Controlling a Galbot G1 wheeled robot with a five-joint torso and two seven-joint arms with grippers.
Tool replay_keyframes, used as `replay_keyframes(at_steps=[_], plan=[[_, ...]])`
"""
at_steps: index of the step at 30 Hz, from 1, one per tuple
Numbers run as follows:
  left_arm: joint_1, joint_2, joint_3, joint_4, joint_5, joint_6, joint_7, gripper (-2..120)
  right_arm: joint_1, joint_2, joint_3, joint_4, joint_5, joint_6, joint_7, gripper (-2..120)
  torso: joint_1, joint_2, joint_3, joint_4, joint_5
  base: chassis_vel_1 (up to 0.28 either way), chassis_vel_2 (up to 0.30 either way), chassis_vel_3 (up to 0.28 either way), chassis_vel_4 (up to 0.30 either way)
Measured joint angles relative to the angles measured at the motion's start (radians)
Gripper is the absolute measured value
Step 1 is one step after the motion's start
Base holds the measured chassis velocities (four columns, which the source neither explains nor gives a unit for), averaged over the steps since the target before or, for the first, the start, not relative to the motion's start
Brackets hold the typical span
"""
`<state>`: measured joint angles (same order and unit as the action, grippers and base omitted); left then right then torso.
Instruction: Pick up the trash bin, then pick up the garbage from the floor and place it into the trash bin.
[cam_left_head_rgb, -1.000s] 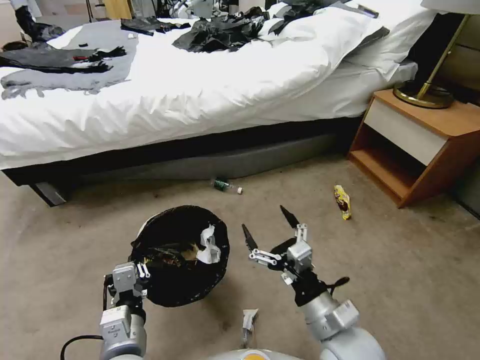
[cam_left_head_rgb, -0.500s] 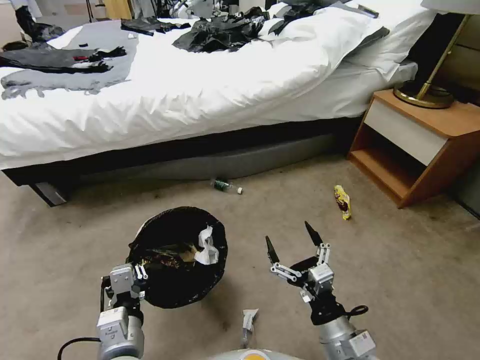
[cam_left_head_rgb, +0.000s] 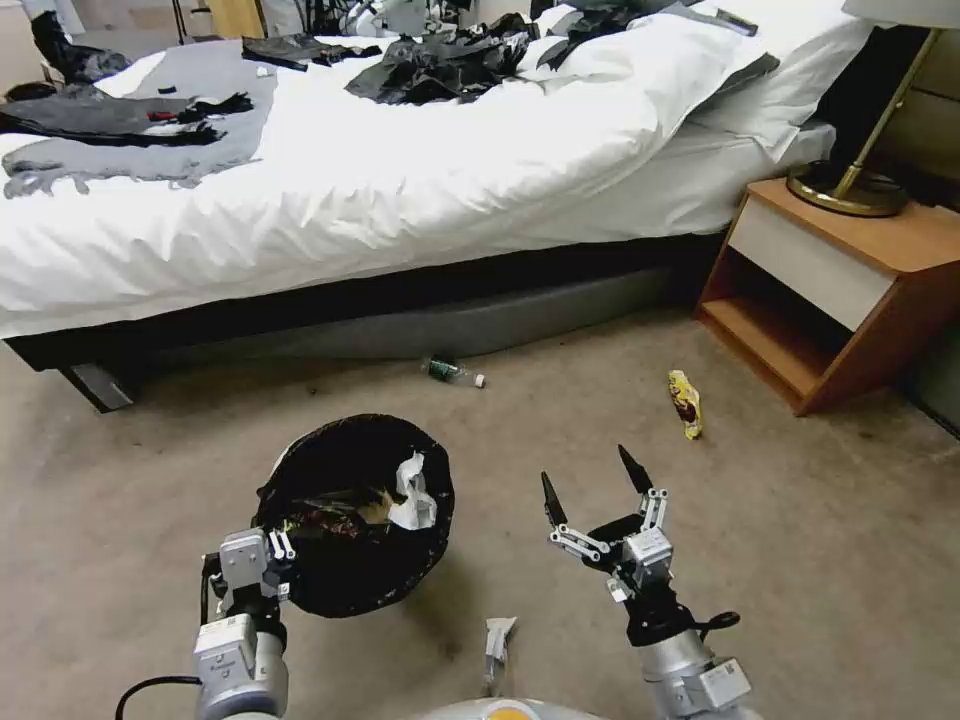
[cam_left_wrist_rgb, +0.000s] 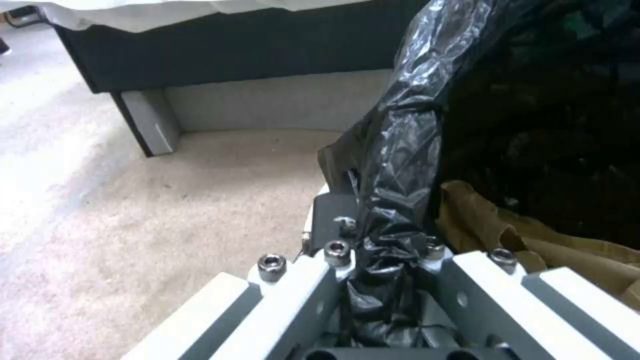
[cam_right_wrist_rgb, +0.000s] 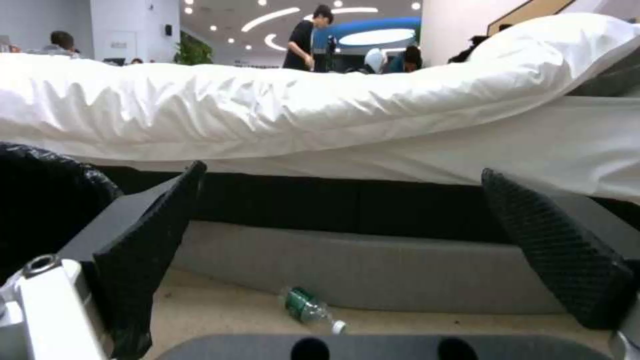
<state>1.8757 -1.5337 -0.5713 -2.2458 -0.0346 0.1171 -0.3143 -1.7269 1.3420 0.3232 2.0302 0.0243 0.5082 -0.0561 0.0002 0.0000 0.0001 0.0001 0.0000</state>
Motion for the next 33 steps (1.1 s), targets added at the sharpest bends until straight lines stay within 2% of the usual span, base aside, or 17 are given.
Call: replay_keyframes(at_steps=[9, 10, 12, 25, 28, 33], plan=[[0.001, 0.0, 0.0, 0.0, 0.0, 0.0, 0.0, 0, 0.004, -0.002, 0.0, 0.0, 0.006, -0.003, -0.001, 100, 0.0, 0.0, 0.0, -0.0006, 0.0, 0.123, -0.104, -0.108, 0.123], [0.001, 0.0, 0.0, 0.0, 0.0, 0.0, 0.0, 0, 0.007, -0.002, 0.0, 0.0, 0.007, -0.003, -0.002, 100, 0.0, 0.0, 0.0, 0.0004, 0.0002, 0.084, -0.066, -0.117, 0.143], [0.001, 0.0, 0.0, 0.0, 0.0, 0.0, 0.0, 0, 0.01, -0.002, 0.0, 0.0, 0.007, -0.002, -0.002, 100, 0.0, 0.0, 0.0, 0.0002, 0.0, 0.084, -0.066, -0.087, 0.102], [0.004, 0.001, 0.0, -0.01, 0.0, 0.0, 0.0, 0, 0.038, -0.014, 0.0, 0.01, 0.009, -0.018, -0.005, 100, 0.0, 0.0, 0.0, -0.0001, 0.0, 0.003, 0.001, -0.004, 0.001], [0.004, 0.001, -0.001, -0.012, 0.0, 0.0, 0.0, 0, 0.059, -0.026, -0.004, 0.013, 0.009, -0.049, -0.002, 100, 0.0, 0.0, 0.0, -0.0001, -0.0001, 0.0, 0.0, 0.0, 0.0], [0.005, 0.002, -0.002, -0.022, 0.0, 0.0, 0.0, 0, 0.144, -0.06, -0.06, 0.02, 0.043, -0.202, 0.043, 100, 0.0, 0.0, 0.0, -0.0001, 0.0, 0.0, 0.0, 0.0, 0.0]])
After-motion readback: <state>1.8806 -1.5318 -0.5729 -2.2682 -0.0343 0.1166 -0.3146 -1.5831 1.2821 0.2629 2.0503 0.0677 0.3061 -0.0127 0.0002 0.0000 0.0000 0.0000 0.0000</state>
